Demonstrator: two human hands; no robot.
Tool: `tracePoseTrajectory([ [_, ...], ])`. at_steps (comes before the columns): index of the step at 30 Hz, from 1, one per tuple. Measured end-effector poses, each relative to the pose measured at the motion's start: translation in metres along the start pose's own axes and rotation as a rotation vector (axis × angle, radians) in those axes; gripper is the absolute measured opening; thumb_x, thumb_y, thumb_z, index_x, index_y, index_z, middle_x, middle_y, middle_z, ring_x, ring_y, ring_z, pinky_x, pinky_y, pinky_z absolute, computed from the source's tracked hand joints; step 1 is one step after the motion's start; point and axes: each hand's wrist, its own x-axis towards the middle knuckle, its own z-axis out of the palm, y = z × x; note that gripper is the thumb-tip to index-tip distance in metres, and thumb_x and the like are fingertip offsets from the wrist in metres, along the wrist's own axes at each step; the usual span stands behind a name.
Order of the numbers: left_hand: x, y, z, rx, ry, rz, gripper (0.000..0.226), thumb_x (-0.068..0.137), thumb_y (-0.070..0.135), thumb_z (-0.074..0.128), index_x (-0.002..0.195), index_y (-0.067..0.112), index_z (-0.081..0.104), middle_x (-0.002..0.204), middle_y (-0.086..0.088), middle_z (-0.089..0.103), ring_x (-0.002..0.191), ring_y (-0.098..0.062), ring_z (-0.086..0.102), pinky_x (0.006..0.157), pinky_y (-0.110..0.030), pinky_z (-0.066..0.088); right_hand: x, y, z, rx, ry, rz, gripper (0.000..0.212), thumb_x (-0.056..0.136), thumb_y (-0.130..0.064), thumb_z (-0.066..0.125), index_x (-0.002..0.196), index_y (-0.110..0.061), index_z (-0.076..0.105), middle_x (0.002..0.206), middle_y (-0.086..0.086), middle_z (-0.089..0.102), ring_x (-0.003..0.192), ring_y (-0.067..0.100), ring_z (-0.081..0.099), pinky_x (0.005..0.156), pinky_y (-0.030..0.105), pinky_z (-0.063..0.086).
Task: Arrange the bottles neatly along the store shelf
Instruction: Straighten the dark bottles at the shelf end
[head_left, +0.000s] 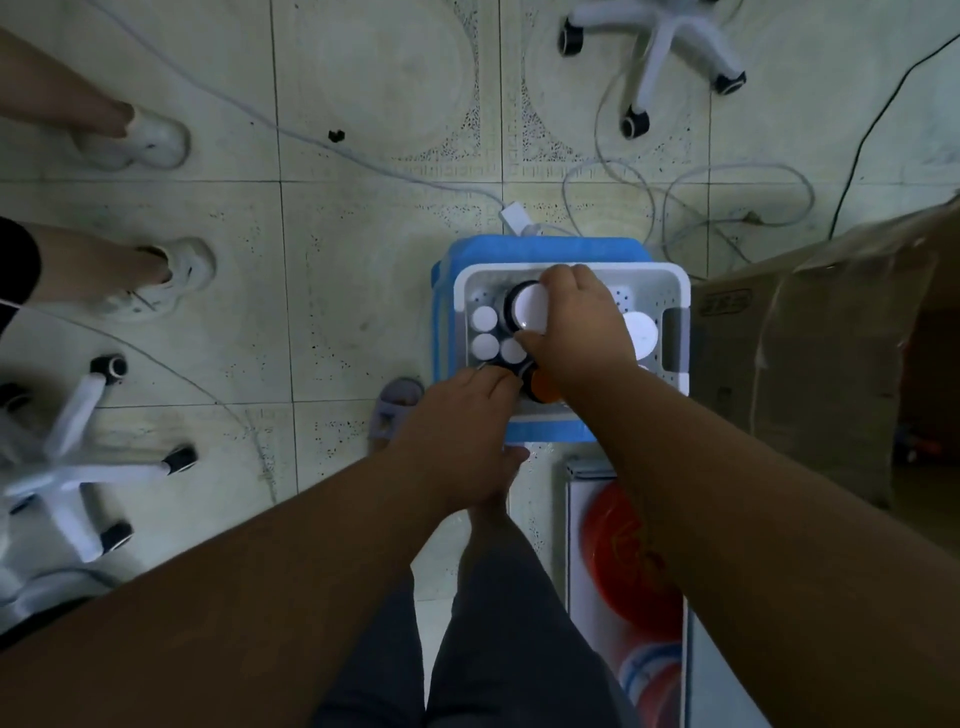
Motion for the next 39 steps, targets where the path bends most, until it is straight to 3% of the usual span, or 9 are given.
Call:
tracePoseTrajectory([
  [10,-0.015,0.012,-0.024,0.063,-0.029,0.013,0.048,0.081,0.045,0.069,0.117,0.019,0.051,0.115,-0.001,0.057,0.103,-0.022,0.051,0.086,-0.036,0.045,-0.047,-0.01,-0.04,0.023,0.039,-0.033,0.056,0.08,-0.023,0.069,0.13,-0.01,0.047,0.126,0.013,0.049,0.115,0.032,0.045,0.09,0.042,0.041],
  [16,-0.049,0.044,-0.086,0.154,-0.011,0.101,0.049,0.081,0.048,0.068,0.119,0.02,0.055,0.116,-0.003,0.058,0.108,-0.025,0.052,0.09,-0.04,0.045,-0.138,-0.045,-0.115,0.082,0.158,-0.03,0.037,0.074,-0.019,0.07,0.107,-0.008,0.058,0.107,0.013,0.055,0.096,0.034,0.054,0.077,0.042,0.046],
  [19,-0.075,0.058,-0.123,0.19,0.004,0.188,0.046,0.08,0.048,0.067,0.117,0.023,0.056,0.114,0.0,0.058,0.107,-0.024,0.053,0.09,-0.038,0.045,-0.19,-0.075,-0.152,0.079,0.269,-0.002,0.035,0.074,-0.018,0.068,0.106,-0.008,0.059,0.105,0.011,0.056,0.092,0.034,0.056,0.074,0.041,0.048],
  [25,-0.115,0.084,-0.17,0.308,-0.05,0.436,0.048,0.086,0.049,0.063,0.125,0.023,0.054,0.117,0.001,0.057,0.109,-0.022,0.053,0.091,-0.036,0.046,-0.294,-0.118,-0.169,0.192,0.484,0.225,0.042,0.076,-0.026,0.071,0.115,-0.018,0.058,0.112,-0.002,0.054,0.101,0.016,0.055,0.085,0.032,0.048],
  [29,-0.141,0.129,-0.176,0.355,-0.117,0.594,0.052,0.086,0.055,0.057,0.128,0.024,0.054,0.118,0.001,0.057,0.11,-0.022,0.052,0.095,-0.038,0.044,-0.374,-0.135,-0.182,0.2,0.585,0.408,0.043,0.079,-0.033,0.07,0.119,-0.026,0.056,0.116,-0.011,0.051,0.097,0.004,0.05,0.081,0.02,0.043],
  [32,-0.17,0.179,-0.165,0.409,-0.179,0.766,0.056,0.083,0.059,0.051,0.127,0.024,0.054,0.119,0.0,0.058,0.11,-0.024,0.053,0.093,-0.04,0.044,-0.437,-0.14,-0.184,0.182,0.692,0.547,0.043,0.079,-0.034,0.071,0.119,-0.027,0.055,0.115,-0.01,0.052,0.098,0.006,0.05,0.079,0.018,0.039],
  [36,-0.225,0.256,-0.132,0.44,-0.24,1.093,0.055,0.087,0.056,0.056,0.133,0.026,0.05,0.123,0.002,0.055,0.112,-0.022,0.05,0.095,-0.04,0.044,-0.533,-0.145,-0.16,0.213,0.884,0.783,0.044,0.079,-0.035,0.071,0.119,-0.028,0.054,0.117,-0.012,0.054,0.103,0.009,0.054,0.081,0.024,0.044],
  [39,-0.286,0.305,-0.088,0.471,-0.303,1.288,0.053,0.089,0.055,0.056,0.133,0.027,0.049,0.125,0.006,0.054,0.113,-0.019,0.049,0.097,-0.037,0.043,-0.621,-0.157,-0.125,0.242,0.987,0.986,0.045,0.08,-0.035,0.071,0.121,-0.027,0.054,0.117,-0.015,0.052,0.105,0.003,0.051,0.083,0.018,0.04],
])
